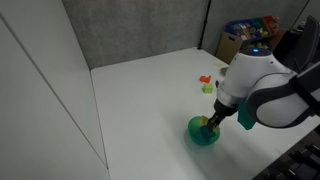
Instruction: Place the yellow toy animal in the bowl
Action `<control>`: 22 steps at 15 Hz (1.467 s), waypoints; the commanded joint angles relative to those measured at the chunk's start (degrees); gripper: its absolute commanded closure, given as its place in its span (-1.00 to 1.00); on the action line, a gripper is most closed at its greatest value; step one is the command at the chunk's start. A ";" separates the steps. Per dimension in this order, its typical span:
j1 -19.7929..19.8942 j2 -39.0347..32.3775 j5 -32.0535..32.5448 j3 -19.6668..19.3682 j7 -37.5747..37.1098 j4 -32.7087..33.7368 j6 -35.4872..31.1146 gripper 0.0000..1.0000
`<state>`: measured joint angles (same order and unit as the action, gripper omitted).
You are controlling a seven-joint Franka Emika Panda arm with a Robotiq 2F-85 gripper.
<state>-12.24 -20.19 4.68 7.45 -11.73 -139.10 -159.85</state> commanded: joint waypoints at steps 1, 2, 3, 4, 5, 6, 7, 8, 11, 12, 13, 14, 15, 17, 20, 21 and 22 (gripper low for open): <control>1.14 0.12 -3.33 2.11 4.26 -0.40 -0.19 -0.69; 0.98 0.75 -3.36 2.03 4.56 -0.49 0.14 -0.81; 1.01 1.51 -3.41 1.91 4.92 -0.49 0.63 -0.97; 1.29 2.45 -3.48 1.75 5.23 -0.30 1.69 -1.00; 1.14 3.38 -2.93 0.84 4.68 0.04 3.05 -1.00; 1.17 4.18 -2.47 0.07 4.22 0.36 4.03 -1.00; 1.26 4.96 -2.02 -0.76 3.74 0.66 4.99 -1.00; 1.55 5.74 -1.57 -1.77 3.34 1.23 6.69 -1.00; 2.38 7.21 1.35 -5.61 1.55 3.22 11.39 -1.00; 3.00 7.57 2.24 -6.63 1.39 4.04 12.95 -1.00; 3.77 7.90 2.84 -7.49 1.55 5.01 14.69 -1.00; 4.69 8.28 3.11 -8.15 2.08 6.08 16.73 -1.00; 5.86 8.82 2.32 -8.33 3.18 7.20 18.79 -1.00; 8.01 10.23 -0.10 -8.15 5.58 9.12 23.22 -1.00; 10.17 13.86 -2.83 -7.84 8.71 11.41 30.34 -1.00; 10.52 15.29 -3.39 -7.93 9.14 12.25 33.10 -1.00; 10.87 17.15 -3.92 -8.02 9.74 12.89 35.79 -1.00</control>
<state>-2.70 -7.70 2.89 -0.95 -4.55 -127.90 -131.07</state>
